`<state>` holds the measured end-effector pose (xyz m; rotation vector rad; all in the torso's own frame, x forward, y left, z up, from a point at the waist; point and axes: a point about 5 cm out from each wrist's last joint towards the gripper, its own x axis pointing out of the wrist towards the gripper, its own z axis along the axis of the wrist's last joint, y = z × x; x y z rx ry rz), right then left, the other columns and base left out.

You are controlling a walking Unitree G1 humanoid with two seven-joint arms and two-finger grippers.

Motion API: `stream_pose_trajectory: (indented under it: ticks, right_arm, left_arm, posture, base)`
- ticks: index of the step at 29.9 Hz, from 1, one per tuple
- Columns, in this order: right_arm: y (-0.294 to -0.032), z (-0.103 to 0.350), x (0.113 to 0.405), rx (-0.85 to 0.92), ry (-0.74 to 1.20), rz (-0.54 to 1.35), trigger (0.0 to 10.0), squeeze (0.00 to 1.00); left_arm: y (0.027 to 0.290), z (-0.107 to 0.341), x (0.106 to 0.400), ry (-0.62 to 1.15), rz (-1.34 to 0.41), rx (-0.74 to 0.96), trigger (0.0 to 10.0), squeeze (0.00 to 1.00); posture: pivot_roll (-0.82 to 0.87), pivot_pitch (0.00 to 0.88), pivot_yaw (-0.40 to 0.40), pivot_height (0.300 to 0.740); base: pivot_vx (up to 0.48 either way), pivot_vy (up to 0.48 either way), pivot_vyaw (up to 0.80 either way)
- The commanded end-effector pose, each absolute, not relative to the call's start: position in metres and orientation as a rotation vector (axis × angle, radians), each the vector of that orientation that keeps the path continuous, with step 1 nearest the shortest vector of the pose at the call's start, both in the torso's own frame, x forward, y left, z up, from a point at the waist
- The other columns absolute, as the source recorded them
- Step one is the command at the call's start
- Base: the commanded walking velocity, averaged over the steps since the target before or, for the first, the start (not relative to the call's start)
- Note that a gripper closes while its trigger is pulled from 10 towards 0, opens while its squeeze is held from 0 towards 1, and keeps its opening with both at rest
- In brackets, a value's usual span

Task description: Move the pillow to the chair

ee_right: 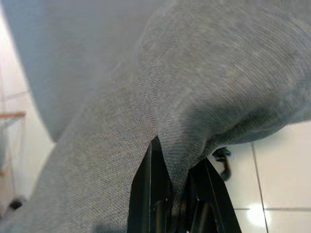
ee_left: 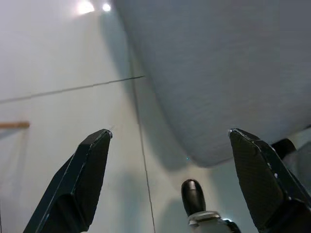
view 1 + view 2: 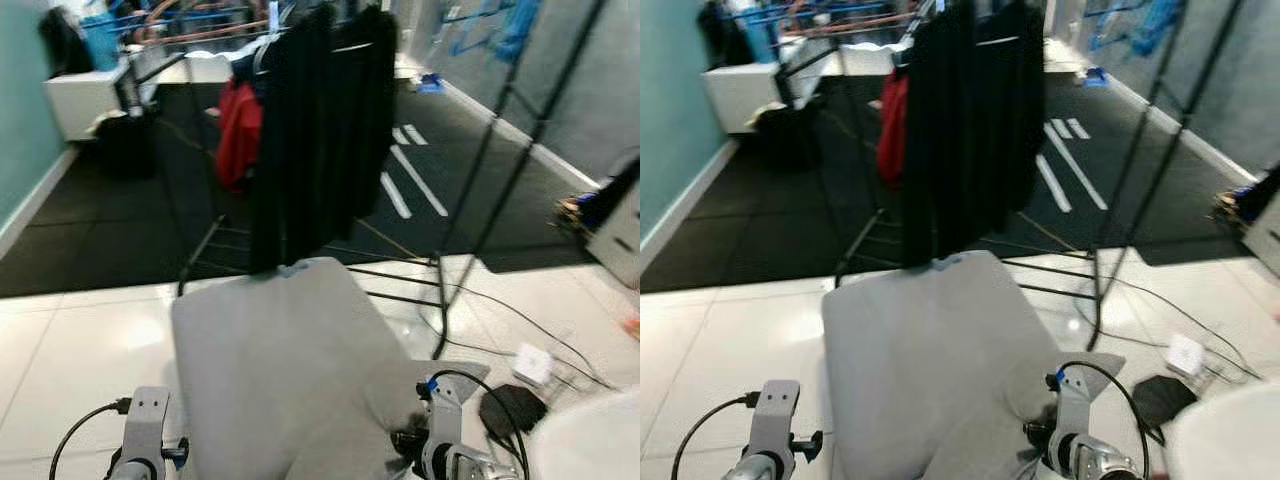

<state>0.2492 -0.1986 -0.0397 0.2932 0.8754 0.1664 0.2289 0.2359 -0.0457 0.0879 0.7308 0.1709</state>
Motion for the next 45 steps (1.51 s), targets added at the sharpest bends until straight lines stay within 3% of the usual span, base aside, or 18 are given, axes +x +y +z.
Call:
stream_pose_trajectory:
  ticks: [1,12,13,22,34,45]
  right_arm:
    - [-0.207,-0.034,0.255,0.277,0.826,0.127,10.0,0.0]
    - [-0.235,0.004,0.291,0.438,0.56,-0.062,10.0,0.0]
    - [-0.243,0.023,0.306,0.447,0.485,-0.087,10.0,0.0]
    - [-0.237,0.055,0.334,0.442,0.383,-0.047,10.0,0.0]
    - [-0.228,0.057,0.338,0.441,0.372,-0.021,10.0,0.0]
    - [-0.233,0.056,0.337,0.438,0.364,-0.04,10.0,0.0]
  left_arm:
    - [0.233,-0.049,0.227,0.751,0.157,0.089,10.0,0.0]
    - [0.233,-0.049,0.226,0.756,0.152,0.097,10.0,0.0]
    - [0.233,-0.049,0.227,0.749,0.144,0.091,10.0,0.0]
    - [0.234,-0.046,0.229,0.718,0.152,0.075,10.0,0.0]
    - [0.235,-0.045,0.229,0.711,0.158,0.066,10.0,0.0]
    - [0.233,-0.045,0.23,0.709,0.132,0.067,10.0,0.0]
  posture:
    - [-0.15,0.06,-0.041,0.74]
    - [-0.16,0.064,-0.033,0.74]
    - [-0.17,0.065,-0.03,0.74]
    - [-0.16,0.064,-0.04,0.74]
    - [-0.16,0.065,-0.042,0.74]
    - [-0.16,0.066,-0.039,0.74]
  base:
    - [0.0,0.0,-0.7]
    - [0.0,0.0,-0.68]
    - [0.0,0.0,-0.67]
    - [0.0,0.0,-0.67]
    - [0.0,0.0,-0.67]
    - [0.0,-0.297,0.0]
